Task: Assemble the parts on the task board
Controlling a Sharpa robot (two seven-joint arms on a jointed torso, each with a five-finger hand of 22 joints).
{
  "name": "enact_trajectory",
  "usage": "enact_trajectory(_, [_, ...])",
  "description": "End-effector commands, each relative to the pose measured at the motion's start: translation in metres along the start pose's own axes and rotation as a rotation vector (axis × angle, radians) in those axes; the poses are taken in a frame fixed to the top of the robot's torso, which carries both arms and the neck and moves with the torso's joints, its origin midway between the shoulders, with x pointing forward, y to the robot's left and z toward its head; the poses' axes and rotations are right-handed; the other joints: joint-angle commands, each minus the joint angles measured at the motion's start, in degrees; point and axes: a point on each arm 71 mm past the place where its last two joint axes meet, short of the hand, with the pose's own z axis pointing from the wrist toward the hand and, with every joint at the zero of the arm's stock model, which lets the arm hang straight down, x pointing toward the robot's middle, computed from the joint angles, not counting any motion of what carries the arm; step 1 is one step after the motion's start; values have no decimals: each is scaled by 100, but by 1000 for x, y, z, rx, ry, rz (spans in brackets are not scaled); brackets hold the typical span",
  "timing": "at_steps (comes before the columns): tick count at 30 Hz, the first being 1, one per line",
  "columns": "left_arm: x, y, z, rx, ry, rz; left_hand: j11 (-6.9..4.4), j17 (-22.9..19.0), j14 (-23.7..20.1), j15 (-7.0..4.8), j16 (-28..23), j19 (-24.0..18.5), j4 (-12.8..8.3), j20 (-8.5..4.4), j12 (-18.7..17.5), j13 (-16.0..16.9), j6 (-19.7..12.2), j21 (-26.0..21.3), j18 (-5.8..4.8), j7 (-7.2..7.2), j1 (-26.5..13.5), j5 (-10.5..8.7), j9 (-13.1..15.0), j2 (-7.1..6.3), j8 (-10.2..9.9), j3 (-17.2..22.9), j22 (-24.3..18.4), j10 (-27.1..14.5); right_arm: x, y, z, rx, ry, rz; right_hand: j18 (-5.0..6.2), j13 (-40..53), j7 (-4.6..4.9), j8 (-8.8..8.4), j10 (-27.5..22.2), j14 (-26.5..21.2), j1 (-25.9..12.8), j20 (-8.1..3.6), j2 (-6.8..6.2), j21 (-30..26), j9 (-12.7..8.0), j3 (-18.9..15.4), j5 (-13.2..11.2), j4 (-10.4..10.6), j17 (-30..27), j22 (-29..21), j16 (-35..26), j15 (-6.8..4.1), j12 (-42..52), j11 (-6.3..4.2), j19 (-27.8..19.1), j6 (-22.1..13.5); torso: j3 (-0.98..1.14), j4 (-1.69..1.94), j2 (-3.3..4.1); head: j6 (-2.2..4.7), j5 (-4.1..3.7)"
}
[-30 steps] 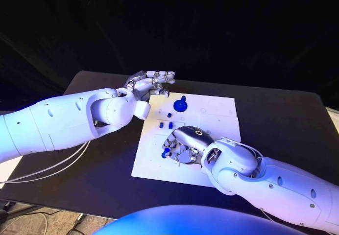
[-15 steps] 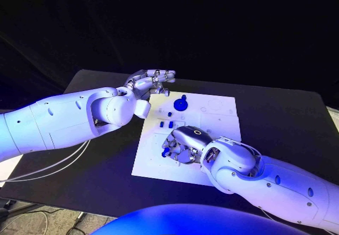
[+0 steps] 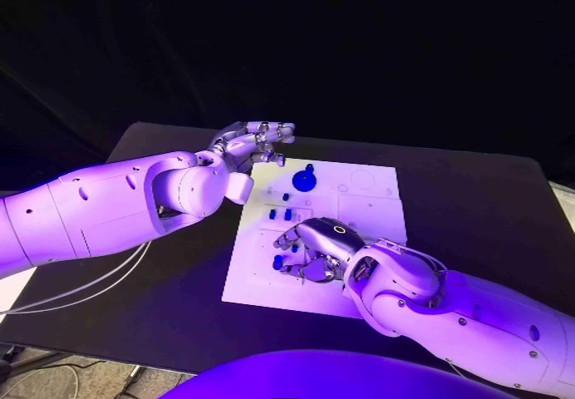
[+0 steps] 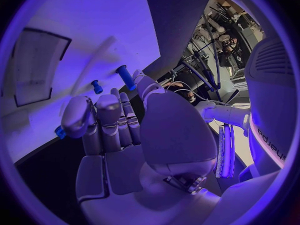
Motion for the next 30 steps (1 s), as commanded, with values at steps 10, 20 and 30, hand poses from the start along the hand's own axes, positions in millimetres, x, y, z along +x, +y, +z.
enact_trajectory(10, [-1,2,0,-4,17,-5,10,-6,-37,-2,0,-38,-8,7,20,7,-35,-29,97,9,8,20,-1,66,32,-27,-8,-33,-51,-25,-44,103,-130,186,40,18,6,43,808,35,102,-82,172,131,12,-26,175,32,97,213,88,-72,386,-103,150,327,34,-121,-69,101,-158])
enact_trajectory(20, [-4,4,-4,-11,10,-3,11,-22,-47,-1,-1,-40,-14,9,45,14,-39,-35,98,9,12,20,0,72,46,-31,-10,-48,-76,-90,-102,481,-81,195,-188,995,-300,284,2499,305,-771,-387,-113,868,78,-708,975,752,1369,1257,1115,-396,1654,-505,759,705,52,-247,-111,190,-474])
enact_trajectory(30, [-5,7,-5,-19,12,-4,11,-22,-47,-1,-1,-40,-14,9,45,14,-39,-35,98,9,12,20,0,72,46,-31,-10,-48,-69,-105,-127,624,-13,99,-256,4521,-357,714,2020,314,-764,-419,253,1111,270,-1674,1222,1189,2080,1613,1663,-423,4539,-546,880,669,58,-290,-116,191,-602])
